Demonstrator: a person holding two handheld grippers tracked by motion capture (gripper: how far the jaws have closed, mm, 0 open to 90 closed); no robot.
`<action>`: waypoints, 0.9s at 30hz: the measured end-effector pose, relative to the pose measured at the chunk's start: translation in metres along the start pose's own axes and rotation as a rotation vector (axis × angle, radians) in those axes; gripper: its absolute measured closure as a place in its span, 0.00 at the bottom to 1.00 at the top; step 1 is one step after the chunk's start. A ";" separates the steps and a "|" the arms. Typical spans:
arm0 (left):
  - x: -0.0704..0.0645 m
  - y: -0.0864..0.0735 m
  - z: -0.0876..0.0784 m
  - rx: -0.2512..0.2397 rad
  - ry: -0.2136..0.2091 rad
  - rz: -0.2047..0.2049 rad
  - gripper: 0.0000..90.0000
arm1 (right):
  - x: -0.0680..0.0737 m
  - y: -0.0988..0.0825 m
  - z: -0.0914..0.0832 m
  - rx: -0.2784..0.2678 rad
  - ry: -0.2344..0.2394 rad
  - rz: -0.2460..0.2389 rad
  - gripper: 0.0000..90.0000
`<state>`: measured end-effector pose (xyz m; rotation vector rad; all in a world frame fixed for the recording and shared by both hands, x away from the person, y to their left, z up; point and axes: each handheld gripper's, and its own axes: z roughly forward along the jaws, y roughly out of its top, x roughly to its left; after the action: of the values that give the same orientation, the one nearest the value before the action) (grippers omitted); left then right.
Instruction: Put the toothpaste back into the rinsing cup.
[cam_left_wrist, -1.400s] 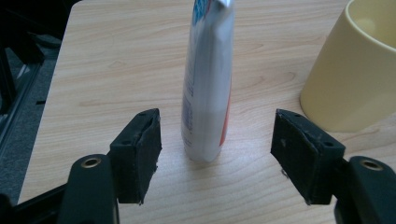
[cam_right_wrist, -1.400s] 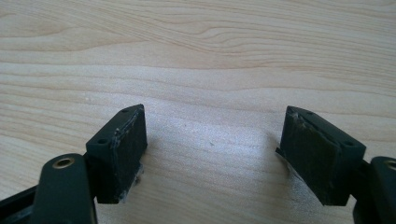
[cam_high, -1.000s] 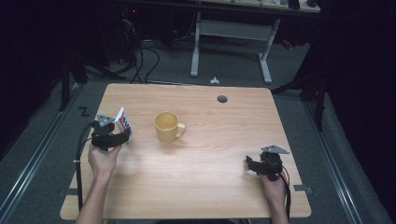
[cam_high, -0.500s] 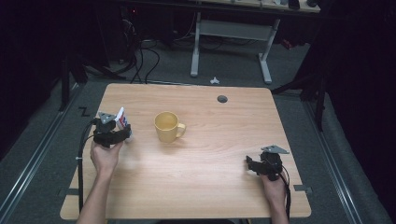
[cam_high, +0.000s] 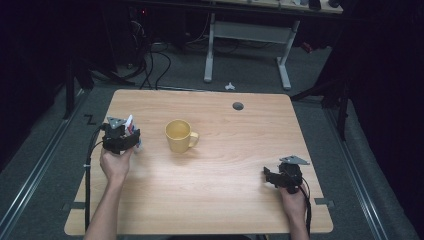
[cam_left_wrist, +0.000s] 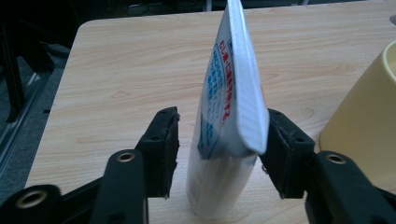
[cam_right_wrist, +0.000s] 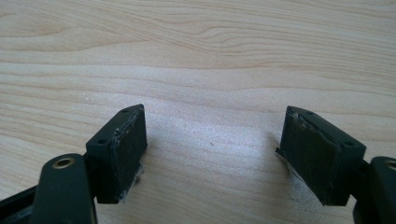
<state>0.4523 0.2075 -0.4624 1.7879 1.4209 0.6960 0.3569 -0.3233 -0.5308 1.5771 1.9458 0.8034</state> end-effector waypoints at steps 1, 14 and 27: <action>0.000 0.000 0.000 0.000 0.000 0.000 0.58 | 0.000 0.000 0.000 0.000 0.000 0.000 0.26; -0.001 -0.001 0.002 0.009 0.007 0.005 0.70 | 0.000 0.000 0.000 0.000 0.000 0.000 0.26; -0.004 -0.001 0.003 -0.016 0.017 0.029 0.75 | 0.000 0.000 0.000 0.000 0.000 0.000 0.26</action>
<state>0.4531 0.2036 -0.4649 1.7977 1.3988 0.7375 0.3570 -0.3233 -0.5308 1.5769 1.9458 0.8034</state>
